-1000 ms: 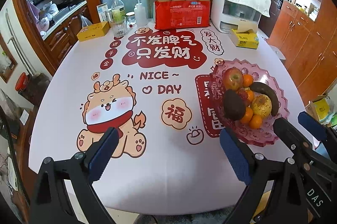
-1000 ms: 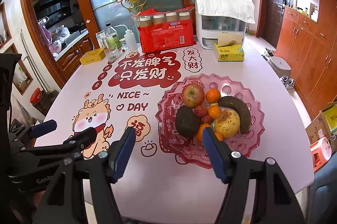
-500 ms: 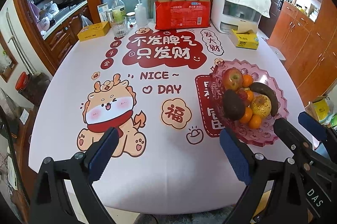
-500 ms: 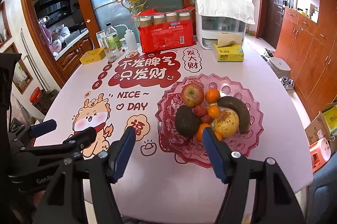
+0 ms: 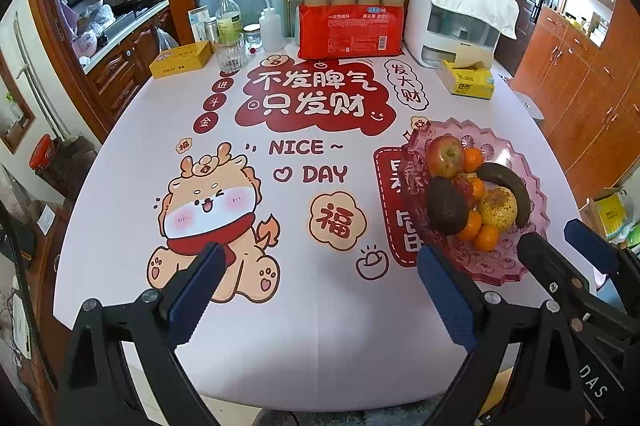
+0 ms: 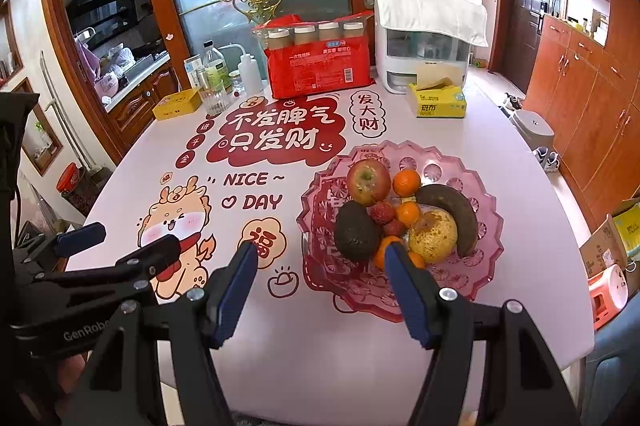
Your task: Organize fruits
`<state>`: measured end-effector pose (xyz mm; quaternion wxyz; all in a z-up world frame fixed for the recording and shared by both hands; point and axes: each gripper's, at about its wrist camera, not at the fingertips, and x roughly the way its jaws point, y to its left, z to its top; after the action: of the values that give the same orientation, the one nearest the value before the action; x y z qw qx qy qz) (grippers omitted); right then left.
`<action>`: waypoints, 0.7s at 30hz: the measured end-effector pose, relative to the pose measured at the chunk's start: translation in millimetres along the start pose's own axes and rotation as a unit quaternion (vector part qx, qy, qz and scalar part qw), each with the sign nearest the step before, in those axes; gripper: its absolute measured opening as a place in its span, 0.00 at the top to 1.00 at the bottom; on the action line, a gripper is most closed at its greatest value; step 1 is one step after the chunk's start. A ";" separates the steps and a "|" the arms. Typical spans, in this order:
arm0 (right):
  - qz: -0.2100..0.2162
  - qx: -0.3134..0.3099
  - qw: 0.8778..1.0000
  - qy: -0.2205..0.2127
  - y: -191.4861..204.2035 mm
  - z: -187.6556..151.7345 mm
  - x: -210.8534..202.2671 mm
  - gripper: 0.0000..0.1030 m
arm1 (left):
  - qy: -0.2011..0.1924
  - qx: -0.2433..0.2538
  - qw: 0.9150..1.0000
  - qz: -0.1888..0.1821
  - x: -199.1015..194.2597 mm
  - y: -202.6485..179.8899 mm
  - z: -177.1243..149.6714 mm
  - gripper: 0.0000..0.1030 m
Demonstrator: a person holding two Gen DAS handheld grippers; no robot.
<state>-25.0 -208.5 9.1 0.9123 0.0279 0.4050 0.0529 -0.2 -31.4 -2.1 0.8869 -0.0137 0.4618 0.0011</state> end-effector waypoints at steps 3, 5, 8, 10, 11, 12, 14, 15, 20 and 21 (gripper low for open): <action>0.000 0.000 1.000 0.000 -0.7 0.2 0.0 0.36 | 0.001 0.000 1.000 -0.001 0.0 0.3 0.3 0.07; 0.000 0.000 1.000 0.000 -0.2 0.1 0.1 0.36 | 0.000 0.000 1.000 0.000 0.3 -0.3 0.1 0.07; 0.000 0.000 1.000 0.000 -0.3 0.0 0.1 0.36 | 0.001 -0.001 1.000 0.000 0.3 -0.1 0.3 0.07; 0.000 -0.001 1.000 0.001 -0.8 0.1 -0.2 0.36 | 0.001 -0.001 1.000 0.000 0.5 -0.6 0.1 0.07; 0.000 -0.001 1.000 0.001 -0.8 0.2 -0.2 0.36 | 0.001 -0.001 1.000 0.000 0.4 -0.4 0.2 0.07; 0.000 0.000 1.000 0.000 -0.4 0.2 -0.2 0.36 | 0.001 -0.001 1.000 0.000 0.5 -0.7 0.1 0.07; 0.001 0.000 1.000 0.001 -0.4 0.3 -0.2 0.35 | 0.003 -0.002 1.000 0.000 2.4 -1.1 1.1 0.07; 0.001 0.000 1.000 0.002 -0.4 0.0 1.2 0.36 | 0.003 -0.002 1.000 0.000 2.9 -1.3 1.2 0.07; 0.002 0.000 1.000 0.002 -1.1 -0.8 2.7 0.36 | 0.003 -0.002 1.000 0.001 2.9 -1.4 1.4 0.07; 0.002 0.000 1.000 0.003 -1.3 -0.6 3.1 0.36 | 0.003 -0.002 1.000 0.001 2.8 -1.4 1.3 0.07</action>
<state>-23.3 -209.4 6.3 0.9112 0.0287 0.4075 0.0543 2.5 -32.8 -3.6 0.8856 -0.0148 0.4643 0.0023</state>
